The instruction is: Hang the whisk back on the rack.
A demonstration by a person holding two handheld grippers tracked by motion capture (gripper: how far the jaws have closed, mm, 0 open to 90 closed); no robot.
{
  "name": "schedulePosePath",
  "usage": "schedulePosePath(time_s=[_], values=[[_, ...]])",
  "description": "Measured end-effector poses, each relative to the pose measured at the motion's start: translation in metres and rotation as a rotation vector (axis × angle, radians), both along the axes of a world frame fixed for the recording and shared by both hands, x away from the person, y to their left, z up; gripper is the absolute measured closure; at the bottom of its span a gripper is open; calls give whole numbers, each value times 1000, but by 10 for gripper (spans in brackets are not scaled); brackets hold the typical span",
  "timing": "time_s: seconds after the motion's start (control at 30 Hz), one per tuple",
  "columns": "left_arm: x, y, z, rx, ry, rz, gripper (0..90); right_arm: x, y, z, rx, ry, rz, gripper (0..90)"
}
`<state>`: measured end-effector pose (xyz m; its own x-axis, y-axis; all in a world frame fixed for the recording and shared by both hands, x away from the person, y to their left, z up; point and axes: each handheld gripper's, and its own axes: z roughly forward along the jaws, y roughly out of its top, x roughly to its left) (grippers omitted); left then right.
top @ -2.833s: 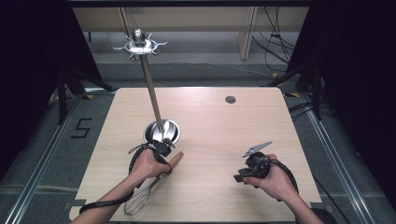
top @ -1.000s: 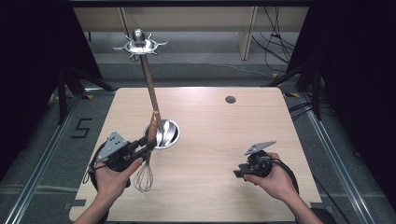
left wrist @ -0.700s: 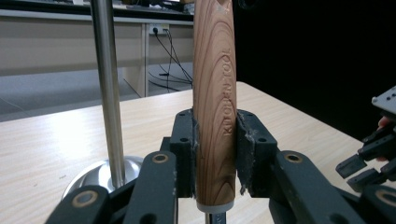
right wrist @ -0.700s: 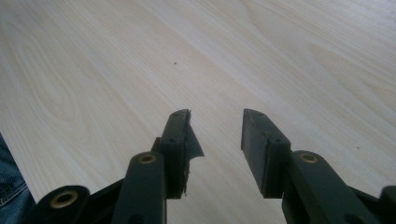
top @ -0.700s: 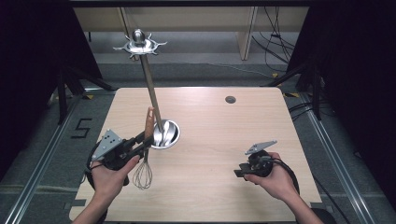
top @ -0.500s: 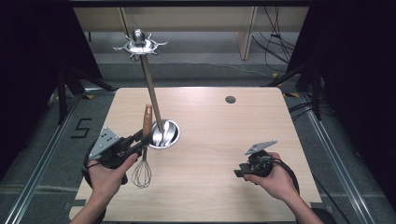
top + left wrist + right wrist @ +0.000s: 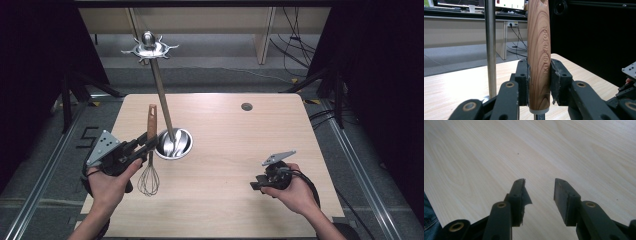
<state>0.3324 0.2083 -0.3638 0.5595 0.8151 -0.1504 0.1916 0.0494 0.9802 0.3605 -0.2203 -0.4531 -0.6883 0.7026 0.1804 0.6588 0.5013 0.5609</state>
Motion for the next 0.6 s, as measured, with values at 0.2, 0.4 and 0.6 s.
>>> schedulePosePath(time_s=[0.2, 0.4, 0.6], values=[[1, -1, 4, 5, -4, 1, 697, 0, 0, 0, 3, 0, -1, 615], [2, -1, 8, 3, -11, 4, 696, 0, 0, 0, 2, 0, 0, 615], [4, -1, 11, 2, -14, 7, 697, 0, 0, 0, 6, -1, -4, 615]])
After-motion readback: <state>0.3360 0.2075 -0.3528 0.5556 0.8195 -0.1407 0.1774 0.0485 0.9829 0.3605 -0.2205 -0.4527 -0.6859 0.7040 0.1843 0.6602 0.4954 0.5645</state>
